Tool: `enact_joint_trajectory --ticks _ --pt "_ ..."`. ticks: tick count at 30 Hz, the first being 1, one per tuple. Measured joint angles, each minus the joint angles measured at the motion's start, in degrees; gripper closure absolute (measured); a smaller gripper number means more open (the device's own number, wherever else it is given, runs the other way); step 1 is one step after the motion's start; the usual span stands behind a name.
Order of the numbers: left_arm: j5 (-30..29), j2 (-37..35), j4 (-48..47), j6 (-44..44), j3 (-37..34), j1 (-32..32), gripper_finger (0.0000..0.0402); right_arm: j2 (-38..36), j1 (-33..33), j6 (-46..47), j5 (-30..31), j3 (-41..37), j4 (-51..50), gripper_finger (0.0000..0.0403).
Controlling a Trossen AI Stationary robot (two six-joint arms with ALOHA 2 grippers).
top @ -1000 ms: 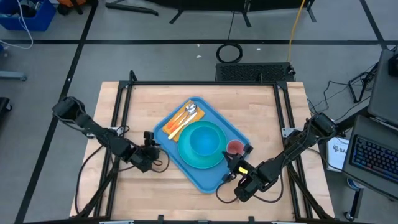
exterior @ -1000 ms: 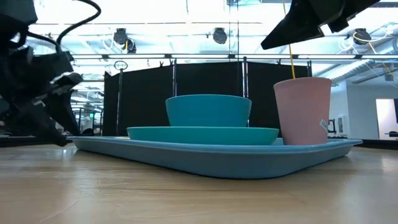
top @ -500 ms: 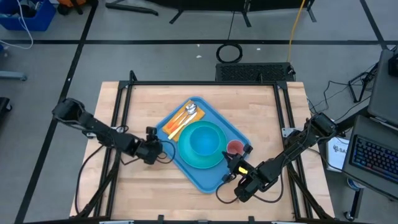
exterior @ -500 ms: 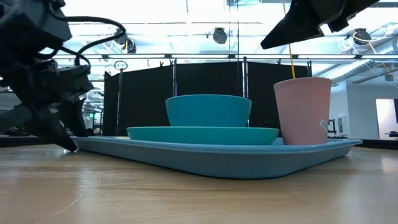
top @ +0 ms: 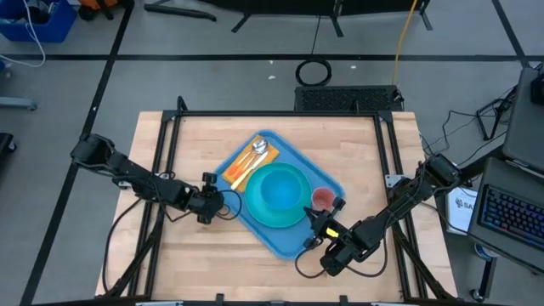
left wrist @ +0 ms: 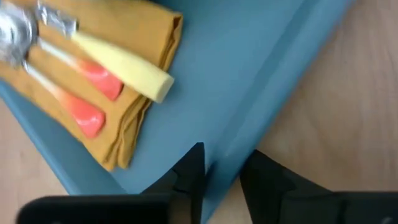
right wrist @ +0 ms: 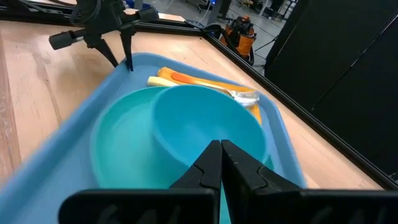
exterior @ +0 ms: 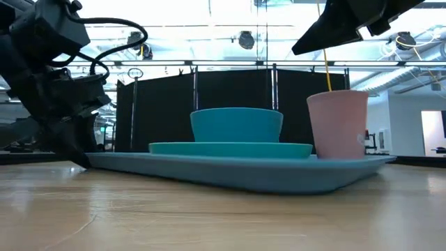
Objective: Set up tray
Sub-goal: Move the blue serving tray to the center of the table
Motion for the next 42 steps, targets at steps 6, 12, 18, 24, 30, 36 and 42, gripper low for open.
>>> enact_joint_trajectory --ticks 6,12,18,24,30,36,42 --pt "-0.2 0.1 0.7 -0.7 0.0 0.1 0.0334 0.0 0.0 0.0 0.0 0.0 0.0 0.0403" --pt "1.7 0.1 0.6 -3.9 -0.1 0.1 0.0331 0.0 0.0 0.0 0.0 0.0 0.0 0.0403" --pt "2.9 0.1 1.1 -9.2 -0.1 0.0 0.0335 0.0 0.0 0.0 0.0 0.0 0.0 0.0403" --pt "5.7 0.1 3.7 -12.1 -0.1 -0.7 0.0331 0.0 0.0 0.0 0.0 0.0 0.0 0.0403" --pt "6.0 0.1 4.9 -13.7 -0.2 -2.6 0.0337 0.0 0.0 0.0 0.0 0.0 0.0 0.0403" --pt "5.8 0.1 5.0 -18.3 -0.2 -4.4 0.0338 0.0 0.0 0.0 0.0 0.0 0.0 0.0403" --pt "5.8 0.1 6.2 -20.6 -0.2 -6.4 0.0338 0.0 0.0 0.0 0.0 0.0 0.0 0.0403"
